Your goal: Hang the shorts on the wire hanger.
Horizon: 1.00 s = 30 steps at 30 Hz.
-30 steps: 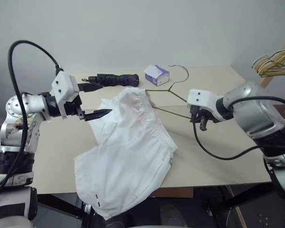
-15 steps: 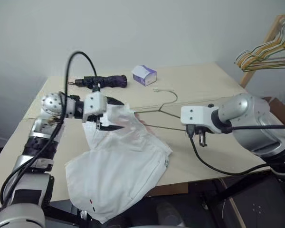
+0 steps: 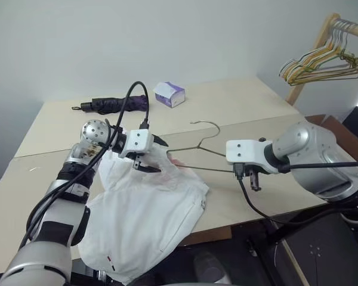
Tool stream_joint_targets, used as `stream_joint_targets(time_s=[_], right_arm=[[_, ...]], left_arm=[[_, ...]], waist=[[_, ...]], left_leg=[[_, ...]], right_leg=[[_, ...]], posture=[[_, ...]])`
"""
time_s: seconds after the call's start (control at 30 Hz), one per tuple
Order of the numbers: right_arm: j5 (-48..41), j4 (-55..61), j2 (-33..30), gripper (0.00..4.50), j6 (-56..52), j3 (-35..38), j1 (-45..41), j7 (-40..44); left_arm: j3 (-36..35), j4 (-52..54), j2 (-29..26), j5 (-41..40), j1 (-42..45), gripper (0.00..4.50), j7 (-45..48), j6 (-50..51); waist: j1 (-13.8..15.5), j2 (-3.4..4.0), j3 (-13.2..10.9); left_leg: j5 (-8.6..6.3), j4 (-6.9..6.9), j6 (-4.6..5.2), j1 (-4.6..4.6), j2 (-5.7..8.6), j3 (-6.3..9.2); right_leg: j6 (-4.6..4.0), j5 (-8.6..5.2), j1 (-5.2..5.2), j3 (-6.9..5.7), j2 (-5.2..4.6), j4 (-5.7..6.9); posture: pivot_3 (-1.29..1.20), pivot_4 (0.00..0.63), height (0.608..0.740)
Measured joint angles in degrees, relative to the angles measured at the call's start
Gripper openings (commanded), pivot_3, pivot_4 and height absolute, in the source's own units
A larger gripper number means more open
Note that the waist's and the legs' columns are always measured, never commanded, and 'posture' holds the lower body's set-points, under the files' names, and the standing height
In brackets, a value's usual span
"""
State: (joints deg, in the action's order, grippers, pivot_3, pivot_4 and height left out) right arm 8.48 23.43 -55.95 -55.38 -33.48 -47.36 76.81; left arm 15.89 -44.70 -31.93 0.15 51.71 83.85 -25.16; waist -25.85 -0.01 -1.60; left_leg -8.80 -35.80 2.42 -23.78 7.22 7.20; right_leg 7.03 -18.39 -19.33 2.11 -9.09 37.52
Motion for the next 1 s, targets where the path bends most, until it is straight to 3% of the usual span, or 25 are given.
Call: stream_joint_targets(time_s=[0.47,0.87,0.9,1.0], right_arm=[[-2.6,0.0,1.8,0.0,-2.1,0.0,-1.8,0.0],[-5.0,-1.3,1.5,0.0,0.4,2.4,-0.2,-2.3],[-5.4,-1.3,1.6,0.56,0.9,3.2,0.6,-2.7],[-7.0,-1.0,2.0,1.44,1.6,4.4,1.5,-3.6]], left_arm=[[0.8,-3.5,-0.3,4.0,2.3,0.16,-0.5,-4.4],[-1.2,1.1,-0.5,2.0,-1.0,0.07,-1.9,1.8],[-1.3,1.8,-0.6,1.8,-1.4,0.0,-1.6,2.3],[-1.4,3.2,-0.5,0.6,-2.4,0.0,-1.1,3.8]], waist=[[0.4,-0.03,0.0],[1.1,-0.03,0.0],[1.1,-0.03,0.0],[1.0,-0.03,0.0]], left_leg=[[0.01,0.0,0.01,0.0,0.04,-0.01],[0.01,-0.02,0.01,0.0,0.05,-0.01],[0.01,-0.01,0.01,-0.01,0.05,-0.01],[0.01,-0.03,0.01,-0.01,0.04,-0.02]], right_leg=[[0.28,-0.16,-0.05,-0.07,-0.13,0.18],[0.23,-0.13,-0.13,-0.05,-0.15,0.21],[0.2,-0.12,-0.13,-0.05,-0.15,0.22],[0.17,-0.1,-0.15,-0.05,-0.15,0.24]], posture=[[-0.34,0.0,0.74],[-0.39,0.0,0.74],[-0.39,0.0,0.74],[-0.4,0.0,0.74]])
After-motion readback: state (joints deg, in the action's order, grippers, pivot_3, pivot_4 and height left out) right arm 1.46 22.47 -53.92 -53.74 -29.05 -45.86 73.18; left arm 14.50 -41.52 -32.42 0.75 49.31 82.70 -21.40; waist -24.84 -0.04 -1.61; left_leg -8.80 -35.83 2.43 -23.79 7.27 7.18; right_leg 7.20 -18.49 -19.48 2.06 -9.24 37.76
